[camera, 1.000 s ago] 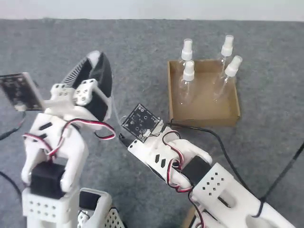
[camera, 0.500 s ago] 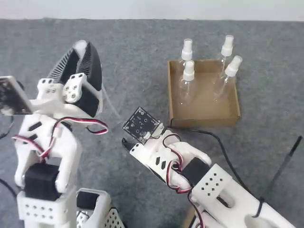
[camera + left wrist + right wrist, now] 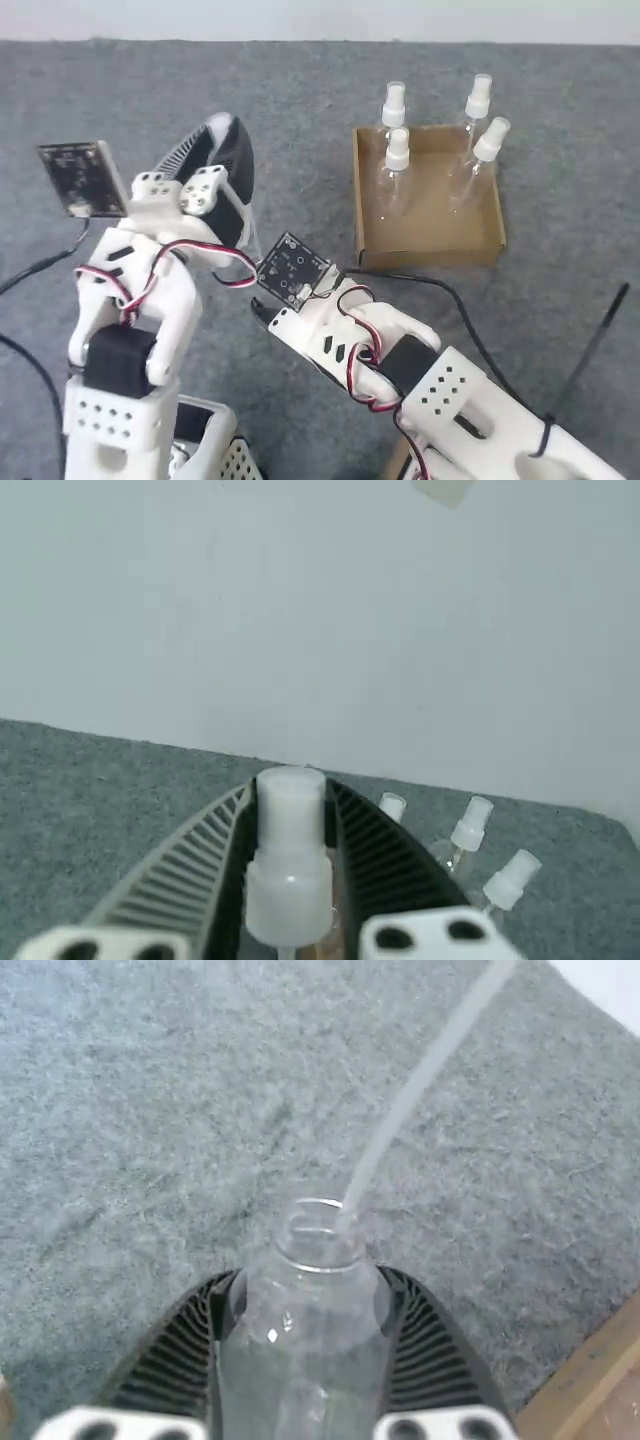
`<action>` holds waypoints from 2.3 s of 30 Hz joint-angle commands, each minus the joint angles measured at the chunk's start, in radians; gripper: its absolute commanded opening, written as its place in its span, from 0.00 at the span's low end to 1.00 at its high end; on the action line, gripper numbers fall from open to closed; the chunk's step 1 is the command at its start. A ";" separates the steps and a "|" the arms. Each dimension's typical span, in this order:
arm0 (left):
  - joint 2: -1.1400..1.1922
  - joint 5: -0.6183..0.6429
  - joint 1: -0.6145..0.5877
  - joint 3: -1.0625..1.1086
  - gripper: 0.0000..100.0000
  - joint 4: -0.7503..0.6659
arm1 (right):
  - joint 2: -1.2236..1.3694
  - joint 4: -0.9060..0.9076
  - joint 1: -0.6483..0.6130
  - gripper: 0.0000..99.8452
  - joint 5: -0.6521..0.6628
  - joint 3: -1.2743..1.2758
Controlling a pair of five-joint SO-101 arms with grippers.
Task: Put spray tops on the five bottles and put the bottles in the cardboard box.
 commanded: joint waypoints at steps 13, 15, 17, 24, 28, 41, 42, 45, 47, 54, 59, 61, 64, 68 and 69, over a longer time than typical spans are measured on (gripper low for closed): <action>-0.026 -0.052 -0.002 -0.007 0.01 0.080 | -0.107 -0.053 0.016 0.01 -0.020 0.017; -0.048 -0.098 0.003 0.007 0.01 0.084 | -0.171 -0.145 0.050 0.01 -0.020 0.058; -0.081 -0.126 0.006 0.024 0.01 0.087 | -0.229 -0.271 0.073 0.01 -0.029 0.133; -0.143 -0.170 0.095 0.125 0.01 0.080 | -0.306 -0.415 0.076 0.01 -0.098 0.272; -0.149 -0.173 0.147 0.154 0.01 0.081 | -0.312 -0.415 0.076 0.01 -0.097 0.288; -0.209 -0.371 0.107 0.025 0.16 0.216 | -0.306 -0.417 0.082 0.01 -0.095 0.310; -0.209 -0.373 0.107 0.018 0.16 0.216 | -0.306 -0.417 0.082 0.01 -0.095 0.311; -0.207 -0.368 0.074 0.013 0.15 0.206 | -0.308 -0.417 0.082 0.01 -0.095 0.315; -0.207 -0.368 0.035 0.024 0.15 0.192 | -0.309 -0.417 0.082 0.01 -0.095 0.316; -0.207 -0.373 -0.109 0.113 0.15 0.169 | -0.314 -0.417 0.082 0.01 -0.095 0.316; -0.207 -0.400 -0.054 0.199 0.15 0.146 | -0.314 -0.415 0.082 0.01 -0.095 0.315; -0.209 -0.400 -0.026 0.225 0.15 0.138 | -0.314 -0.415 0.082 0.01 -0.095 0.315; -0.209 -0.400 0.029 0.248 0.15 0.140 | -0.314 -0.415 0.081 0.01 -0.095 0.315; -0.209 -0.400 0.087 0.262 0.15 0.144 | -0.314 -0.415 0.081 0.01 -0.095 0.315; -0.209 -0.400 0.089 0.265 0.15 0.143 | -0.314 -0.415 0.081 0.01 -0.095 0.315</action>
